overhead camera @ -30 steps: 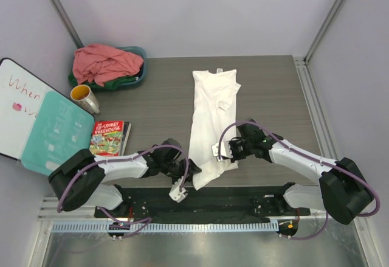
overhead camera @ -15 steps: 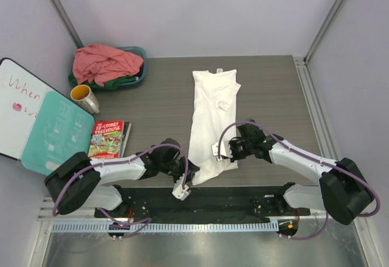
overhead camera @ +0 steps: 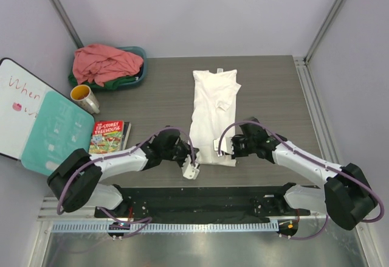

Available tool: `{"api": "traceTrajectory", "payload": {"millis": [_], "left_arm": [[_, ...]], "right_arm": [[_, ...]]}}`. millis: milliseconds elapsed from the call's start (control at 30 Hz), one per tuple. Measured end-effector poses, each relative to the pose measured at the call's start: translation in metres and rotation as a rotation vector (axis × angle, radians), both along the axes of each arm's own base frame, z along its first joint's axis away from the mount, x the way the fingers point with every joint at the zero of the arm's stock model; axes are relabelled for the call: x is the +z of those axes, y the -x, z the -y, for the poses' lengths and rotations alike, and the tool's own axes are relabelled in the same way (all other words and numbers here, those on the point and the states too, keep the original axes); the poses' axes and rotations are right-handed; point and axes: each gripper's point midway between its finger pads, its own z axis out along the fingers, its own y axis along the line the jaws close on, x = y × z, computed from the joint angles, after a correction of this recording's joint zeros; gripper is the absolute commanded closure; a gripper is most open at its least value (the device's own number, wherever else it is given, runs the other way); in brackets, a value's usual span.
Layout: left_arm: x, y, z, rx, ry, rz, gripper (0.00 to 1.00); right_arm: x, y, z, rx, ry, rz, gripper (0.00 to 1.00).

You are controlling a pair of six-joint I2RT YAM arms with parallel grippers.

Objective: Fold and stack the t-shirts
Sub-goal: Fold the tshirt

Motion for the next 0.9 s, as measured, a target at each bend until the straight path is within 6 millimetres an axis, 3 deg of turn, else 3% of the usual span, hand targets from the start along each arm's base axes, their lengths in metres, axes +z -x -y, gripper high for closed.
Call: {"api": "traceTrajectory", "payload": {"millis": [333,600,900], "left_arm": [[0.016,-0.05,0.01,0.145,0.039,-0.035,0.9],[0.021,-0.056,0.007,0.215,0.089,-0.118,0.91],[0.031,-0.068,0.0,0.26,0.14,-0.179,0.88]], "right_arm": [[0.013,-0.03,0.008,-0.088,0.006,0.081,0.99],[0.009,-0.057,0.008,-0.149,0.003,0.133,0.99],[0.019,-0.087,0.01,-0.225,-0.019,0.183,0.99]]}}
